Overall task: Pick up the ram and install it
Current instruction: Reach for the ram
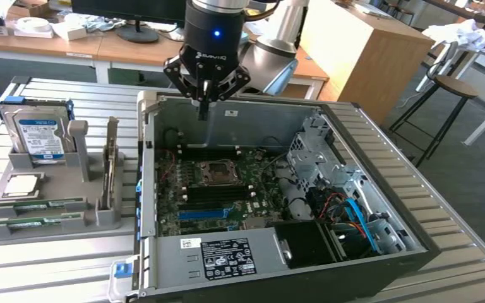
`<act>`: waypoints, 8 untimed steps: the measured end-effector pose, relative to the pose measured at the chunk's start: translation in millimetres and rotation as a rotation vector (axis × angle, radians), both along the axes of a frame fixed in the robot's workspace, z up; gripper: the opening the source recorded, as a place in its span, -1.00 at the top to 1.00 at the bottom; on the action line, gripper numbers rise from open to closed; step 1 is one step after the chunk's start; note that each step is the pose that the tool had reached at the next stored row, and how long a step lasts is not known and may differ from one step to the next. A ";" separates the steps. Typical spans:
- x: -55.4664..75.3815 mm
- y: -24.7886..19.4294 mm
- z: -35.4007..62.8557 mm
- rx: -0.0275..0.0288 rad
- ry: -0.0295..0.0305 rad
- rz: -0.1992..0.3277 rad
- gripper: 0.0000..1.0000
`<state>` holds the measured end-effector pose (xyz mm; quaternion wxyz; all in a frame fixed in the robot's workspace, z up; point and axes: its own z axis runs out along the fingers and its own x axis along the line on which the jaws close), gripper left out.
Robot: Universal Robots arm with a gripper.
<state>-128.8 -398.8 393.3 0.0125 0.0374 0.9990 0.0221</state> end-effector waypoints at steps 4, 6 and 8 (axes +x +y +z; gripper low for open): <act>-9.2 0.0 0.0 0.0000 0.0000 0.000 0.80; -13.6 0.0 0.0 0.0000 0.0000 0.000 0.80; -18.3 0.0 -0.1 0.0001 -0.0001 0.000 0.80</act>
